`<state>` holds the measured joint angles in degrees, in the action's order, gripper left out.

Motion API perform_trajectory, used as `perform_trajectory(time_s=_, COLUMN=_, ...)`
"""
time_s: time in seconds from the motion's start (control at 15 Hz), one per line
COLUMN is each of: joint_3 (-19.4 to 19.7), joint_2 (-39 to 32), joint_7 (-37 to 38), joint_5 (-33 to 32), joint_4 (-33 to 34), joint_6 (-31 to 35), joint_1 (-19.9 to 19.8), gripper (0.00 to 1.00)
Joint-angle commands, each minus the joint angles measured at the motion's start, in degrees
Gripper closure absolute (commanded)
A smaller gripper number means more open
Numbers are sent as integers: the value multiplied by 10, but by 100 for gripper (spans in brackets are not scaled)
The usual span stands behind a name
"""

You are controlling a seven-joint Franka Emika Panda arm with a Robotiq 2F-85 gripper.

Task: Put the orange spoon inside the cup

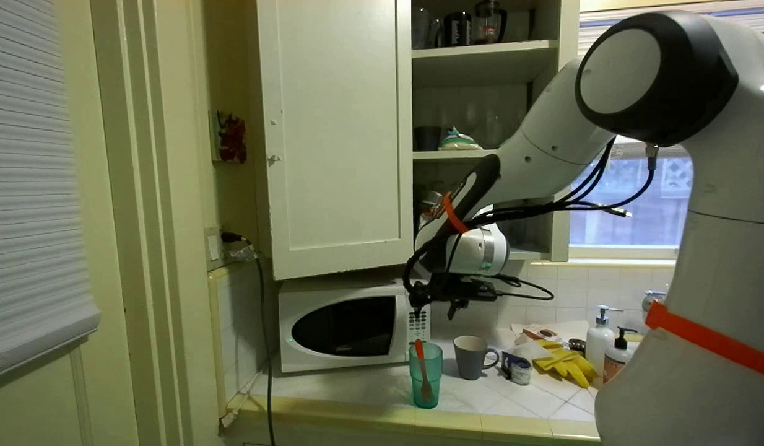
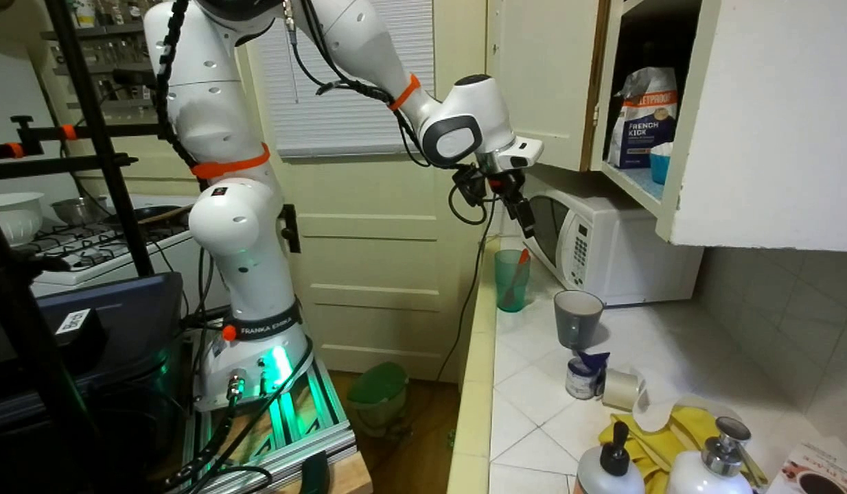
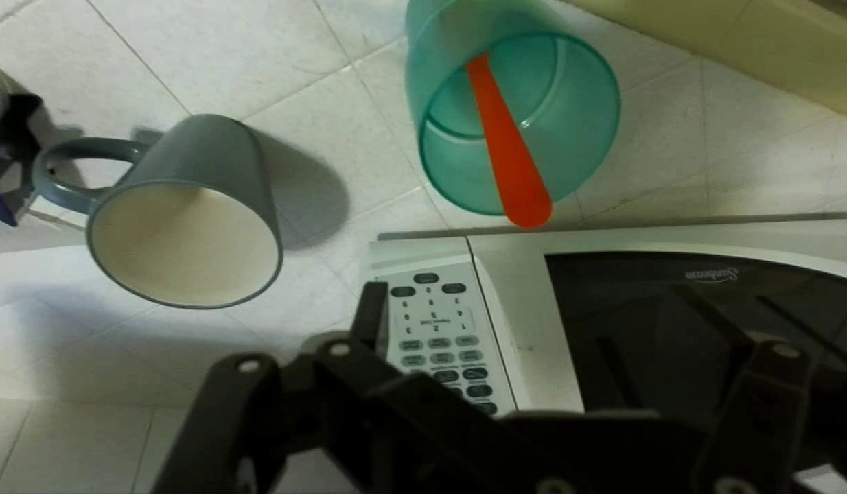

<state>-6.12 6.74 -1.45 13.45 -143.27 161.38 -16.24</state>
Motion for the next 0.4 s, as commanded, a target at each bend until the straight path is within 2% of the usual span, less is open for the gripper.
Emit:
perform_trajectory(time_s=0.0, joint_3=54, joint_2=3, joint_7=9, joint_5=-15, joint_4=-1, joint_6=-4, joint_1=49, gripper=0)
perform_trajectory(time_s=0.33, joint_3=59, joint_2=6, joint_7=8, joint_5=-14, joint_4=-7, joint_6=-6, joint_1=57, gripper=0)
